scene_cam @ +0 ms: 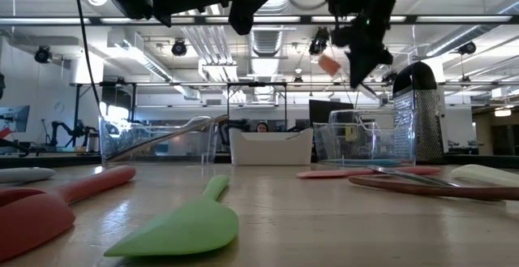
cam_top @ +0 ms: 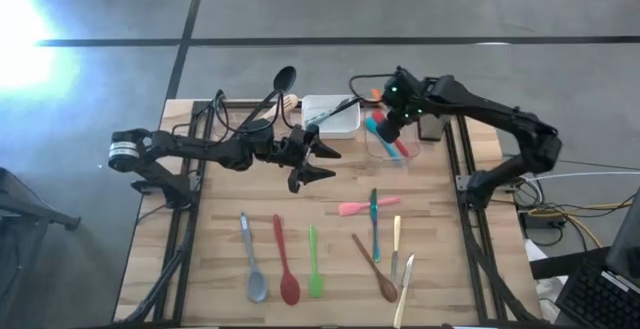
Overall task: Pick & Place Kitchen Items
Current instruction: Put the orange spatula into the right transparent bin, then put the dark blue table knife into the white bin
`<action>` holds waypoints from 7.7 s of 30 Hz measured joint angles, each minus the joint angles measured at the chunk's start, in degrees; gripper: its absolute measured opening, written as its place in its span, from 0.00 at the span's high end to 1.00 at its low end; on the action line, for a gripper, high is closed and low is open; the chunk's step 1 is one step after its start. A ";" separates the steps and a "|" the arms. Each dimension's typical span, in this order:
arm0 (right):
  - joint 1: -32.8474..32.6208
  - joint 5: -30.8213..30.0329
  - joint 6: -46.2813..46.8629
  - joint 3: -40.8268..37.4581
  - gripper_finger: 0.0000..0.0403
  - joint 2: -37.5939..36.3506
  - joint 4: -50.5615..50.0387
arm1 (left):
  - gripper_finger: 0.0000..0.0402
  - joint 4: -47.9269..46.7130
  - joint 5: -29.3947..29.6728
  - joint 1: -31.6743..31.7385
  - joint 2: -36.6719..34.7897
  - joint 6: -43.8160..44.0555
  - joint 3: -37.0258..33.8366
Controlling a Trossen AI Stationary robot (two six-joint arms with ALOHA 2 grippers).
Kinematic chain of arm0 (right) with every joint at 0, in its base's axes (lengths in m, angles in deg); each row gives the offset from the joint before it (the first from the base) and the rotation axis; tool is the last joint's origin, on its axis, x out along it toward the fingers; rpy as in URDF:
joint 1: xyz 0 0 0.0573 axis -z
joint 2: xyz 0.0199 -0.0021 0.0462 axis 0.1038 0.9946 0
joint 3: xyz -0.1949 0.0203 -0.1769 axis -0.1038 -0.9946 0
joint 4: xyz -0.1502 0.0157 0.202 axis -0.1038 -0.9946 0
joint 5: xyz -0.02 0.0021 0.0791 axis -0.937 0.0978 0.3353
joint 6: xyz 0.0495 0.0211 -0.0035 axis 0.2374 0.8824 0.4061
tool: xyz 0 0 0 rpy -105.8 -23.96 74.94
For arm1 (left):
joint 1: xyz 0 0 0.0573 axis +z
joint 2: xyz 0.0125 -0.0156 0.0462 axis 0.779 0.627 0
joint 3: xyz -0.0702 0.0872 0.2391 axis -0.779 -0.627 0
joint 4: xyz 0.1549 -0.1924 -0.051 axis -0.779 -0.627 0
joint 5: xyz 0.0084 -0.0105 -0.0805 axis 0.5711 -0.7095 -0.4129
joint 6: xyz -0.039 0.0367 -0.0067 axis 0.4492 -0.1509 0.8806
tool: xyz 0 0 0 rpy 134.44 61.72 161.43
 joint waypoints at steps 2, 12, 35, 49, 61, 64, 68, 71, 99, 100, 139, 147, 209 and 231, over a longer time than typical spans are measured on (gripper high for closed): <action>0.85 0.01 -1.31 0.00 0.97 2.89 -2.02 | 0.32 -0.07 0.00 0.00 0.00 0.02 0.00; 4.26 4.03 -4.74 0.30 0.97 14.87 -4.79 | 0.33 -0.06 -0.06 0.00 0.00 0.98 0.00; 12.43 12.96 -4.77 6.28 0.97 30.43 -8.24 | 0.33 -1.58 -0.15 0.00 -0.02 1.70 0.00; 12.65 7.40 -4.05 6.86 0.92 30.30 -7.75 | 0.33 -1.72 -0.17 0.00 -0.02 1.70 0.00; 12.52 9.11 -5.37 6.84 0.79 24.43 -7.84 | 0.33 -1.71 -0.17 0.00 -0.02 1.70 0.00; 12.51 12.15 -5.78 6.84 0.76 21.26 -8.27 | 0.33 -1.71 -0.17 0.00 -0.02 1.72 0.00; 11.80 14.39 -5.89 6.84 0.74 16.05 -9.04 | 0.33 -1.71 -0.17 0.00 -0.02 1.70 0.00; 10.42 14.98 -5.88 6.84 0.72 11.69 -9.25 | 0.33 -1.71 -0.17 0.00 -0.02 1.72 0.00; -33.43 7.12 21.97 1.27 0.85 -22.66 -6.94 | 0.33 -5.82 -0.22 0.00 -0.02 2.97 -0.02; -35.93 5.28 24.27 0.71 0.86 -22.81 -6.95 | 0.33 -6.26 -0.22 0.00 -0.04 2.80 -0.02; -67.25 -25.40 80.61 -9.76 0.50 10.44 -0.61 | 0.33 2.40 5.29 -5.01 -0.57 0.09 -19.36; -62.33 -20.87 73.61 -17.31 0.48 9.80 14.56 | 0.33 2.25 5.27 -4.94 -0.57 -0.16 -19.52; -53.90 -13.13 65.59 -15.79 0.53 23.02 17.18 | 0.33 1.35 5.01 -4.92 -0.57 -0.24 -19.61; -53.88 -11.53 64.33 -16.50 0.92 22.30 16.20 | 0.33 1.35 4.50 -4.92 -0.63 0.02 -19.61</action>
